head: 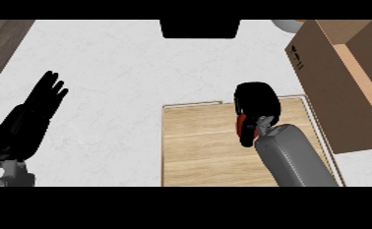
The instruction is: Pick the bell pepper from the tray and place it in the cardboard box
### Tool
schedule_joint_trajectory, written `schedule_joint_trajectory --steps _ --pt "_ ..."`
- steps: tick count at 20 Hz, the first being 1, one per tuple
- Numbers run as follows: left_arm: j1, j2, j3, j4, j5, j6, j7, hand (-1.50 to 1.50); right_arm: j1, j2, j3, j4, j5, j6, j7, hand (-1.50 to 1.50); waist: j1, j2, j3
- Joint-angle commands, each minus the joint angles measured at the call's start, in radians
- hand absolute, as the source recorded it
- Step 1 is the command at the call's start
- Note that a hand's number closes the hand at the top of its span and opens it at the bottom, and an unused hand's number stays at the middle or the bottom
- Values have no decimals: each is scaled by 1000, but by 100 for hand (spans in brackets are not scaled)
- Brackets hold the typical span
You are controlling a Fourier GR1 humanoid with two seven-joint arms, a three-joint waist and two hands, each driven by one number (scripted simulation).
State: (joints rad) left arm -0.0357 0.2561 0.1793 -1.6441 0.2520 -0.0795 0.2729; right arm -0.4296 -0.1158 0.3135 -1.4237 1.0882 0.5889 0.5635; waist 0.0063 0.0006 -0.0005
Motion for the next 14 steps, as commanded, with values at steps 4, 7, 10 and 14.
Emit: schedule_joint_trajectory --steps 4,7,10,14 --pt "-17 -25 -40 -16 -24 12 9 0 -139 53 -336 261 -43 -235 143 150 25 15 3" --pt "20 -23 -41 -71 -7 7 49 0 -292 -11 -384 376 -13 -280 150 150 33 8 2" --pt "-58 -39 -32 6 -40 42 13 0 -346 21 -352 477 47 -427 140 150 17 8 1" --pt "0 -12 -5 7 -24 -2 -4 0 -455 22 -327 396 53 -363 180 150 6 0 0"
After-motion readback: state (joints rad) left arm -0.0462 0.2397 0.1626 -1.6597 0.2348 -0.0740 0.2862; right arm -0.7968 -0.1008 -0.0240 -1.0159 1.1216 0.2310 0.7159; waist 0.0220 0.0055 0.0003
